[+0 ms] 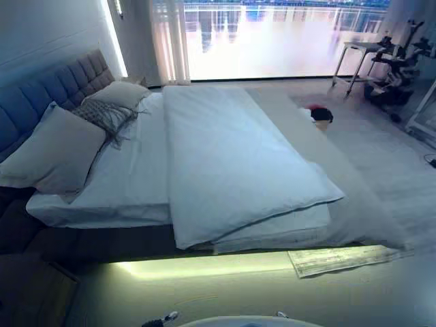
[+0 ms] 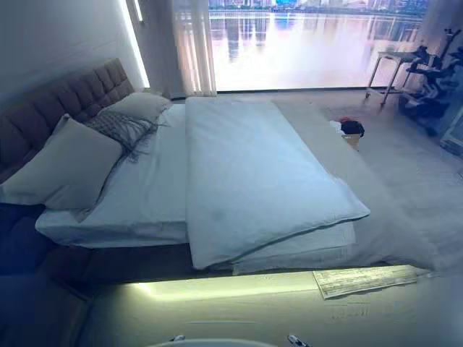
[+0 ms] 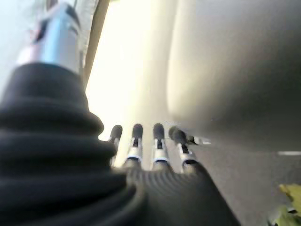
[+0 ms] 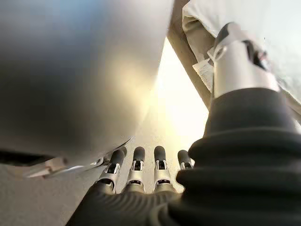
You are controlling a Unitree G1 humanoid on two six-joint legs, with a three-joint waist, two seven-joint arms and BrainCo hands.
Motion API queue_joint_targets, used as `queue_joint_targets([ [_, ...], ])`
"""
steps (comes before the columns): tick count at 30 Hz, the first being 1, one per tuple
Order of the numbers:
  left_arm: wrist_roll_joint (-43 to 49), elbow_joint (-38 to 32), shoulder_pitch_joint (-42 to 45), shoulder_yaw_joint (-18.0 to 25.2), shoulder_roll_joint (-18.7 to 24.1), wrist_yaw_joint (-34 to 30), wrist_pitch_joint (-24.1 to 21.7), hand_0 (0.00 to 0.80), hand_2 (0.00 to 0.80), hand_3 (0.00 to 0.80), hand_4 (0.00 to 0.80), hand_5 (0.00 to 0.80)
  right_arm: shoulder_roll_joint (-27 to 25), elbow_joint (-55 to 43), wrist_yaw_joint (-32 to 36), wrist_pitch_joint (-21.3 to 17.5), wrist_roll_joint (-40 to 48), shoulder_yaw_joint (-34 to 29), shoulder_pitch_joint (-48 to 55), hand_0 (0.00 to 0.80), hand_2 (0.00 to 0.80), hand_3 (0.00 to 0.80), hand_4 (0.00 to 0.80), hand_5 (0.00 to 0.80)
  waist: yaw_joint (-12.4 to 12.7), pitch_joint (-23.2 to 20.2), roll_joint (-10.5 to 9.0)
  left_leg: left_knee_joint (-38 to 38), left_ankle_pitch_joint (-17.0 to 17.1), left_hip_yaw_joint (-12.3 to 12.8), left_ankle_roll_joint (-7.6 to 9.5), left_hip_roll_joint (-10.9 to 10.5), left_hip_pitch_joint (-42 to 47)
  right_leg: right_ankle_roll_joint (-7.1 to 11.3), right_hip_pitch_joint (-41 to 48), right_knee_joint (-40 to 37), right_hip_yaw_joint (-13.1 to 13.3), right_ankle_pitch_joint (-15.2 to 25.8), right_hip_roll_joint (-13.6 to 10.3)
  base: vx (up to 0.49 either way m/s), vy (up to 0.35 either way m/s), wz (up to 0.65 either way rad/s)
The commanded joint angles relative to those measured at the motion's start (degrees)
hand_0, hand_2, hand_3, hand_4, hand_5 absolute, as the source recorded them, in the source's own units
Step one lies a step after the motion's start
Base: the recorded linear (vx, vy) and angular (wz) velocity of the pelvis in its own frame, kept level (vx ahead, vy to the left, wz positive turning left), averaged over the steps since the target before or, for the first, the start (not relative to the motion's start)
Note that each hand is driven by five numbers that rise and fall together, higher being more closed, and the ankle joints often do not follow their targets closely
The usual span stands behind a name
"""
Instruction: Make the bed neatly
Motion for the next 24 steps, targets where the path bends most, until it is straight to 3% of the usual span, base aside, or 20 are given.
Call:
queue_joint_targets([
  [1, -0.8, 4.1, -2.8, 0.6, -3.0, -2.8, -0.1, 0.000, 0.000, 0.000, 0.000, 0.000, 1.0, 5.7, 0.2, -0.3, -1.7, -1.4, -5.5, 0.000, 0.000, 0.000, 0.000, 0.000, 1.5, 2.8, -0.42, 0.7, -4.7, 2.7, 3.24, -4.3, 1.4, 1.05, 1.3, 0.3, -3.8, -2.1, 0.4, 0.000, 0.000, 0.00],
  [3, -0.9, 3.9, -2.7, 0.6, -3.0, -2.2, -2.7, 0.000, 0.000, 0.000, 0.000, 0.000, 1.0, 5.6, 0.1, -0.4, -1.4, -1.3, -5.5, 0.000, 0.000, 0.000, 0.000, 0.000, 1.7, 2.9, -0.55, 0.7, -4.6, 2.6, 3.18, -4.3, 1.2, 1.07, 1.2, 0.3, -3.8, -2.1, 0.5, 0.000, 0.000, 0.00],
  [24, 4.3, 4.2, -3.7, -1.2, -3.4, -1.7, -0.4, 0.000, 0.000, 0.000, 0.000, 0.000, 1.3, 5.8, 0.7, 2.0, -2.2, 0.2, -6.4, 0.000, 0.000, 0.000, 0.000, 0.000, 1.2, 3.6, -0.68, 0.7, -4.1, 3.0, 2.95, -3.6, 1.2, 0.74, 1.1, 0.3, -3.1, -1.9, 1.2, 0.039, -0.029, 0.00],
])
